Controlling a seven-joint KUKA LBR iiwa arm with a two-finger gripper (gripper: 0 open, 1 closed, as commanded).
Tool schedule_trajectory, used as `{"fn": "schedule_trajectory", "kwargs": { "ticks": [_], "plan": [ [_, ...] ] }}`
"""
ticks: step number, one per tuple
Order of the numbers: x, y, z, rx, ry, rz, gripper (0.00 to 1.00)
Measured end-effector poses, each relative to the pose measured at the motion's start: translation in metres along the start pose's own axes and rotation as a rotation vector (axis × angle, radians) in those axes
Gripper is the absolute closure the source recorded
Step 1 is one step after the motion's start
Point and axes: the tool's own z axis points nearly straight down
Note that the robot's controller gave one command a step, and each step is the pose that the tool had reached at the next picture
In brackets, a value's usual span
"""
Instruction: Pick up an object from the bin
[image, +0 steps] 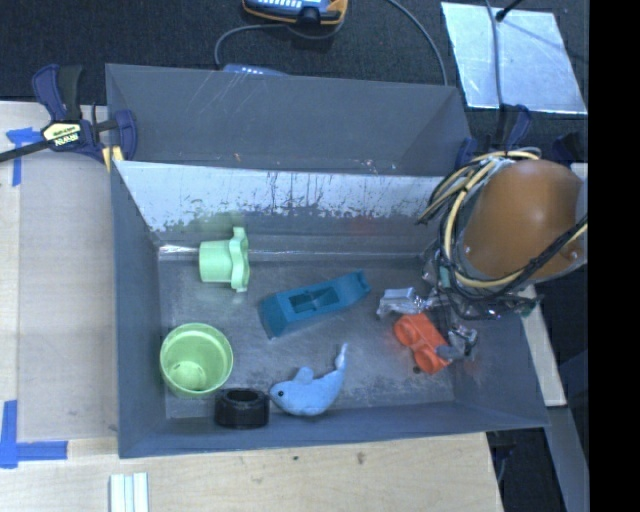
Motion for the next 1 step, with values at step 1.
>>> {"fn": "schedule_trajectory", "kwargs": {
  "ticks": [1],
  "plan": [
    [0.0045,-0.0114,0.0123,0.002,-0.005,-0.224,1.00]
  ]
}}
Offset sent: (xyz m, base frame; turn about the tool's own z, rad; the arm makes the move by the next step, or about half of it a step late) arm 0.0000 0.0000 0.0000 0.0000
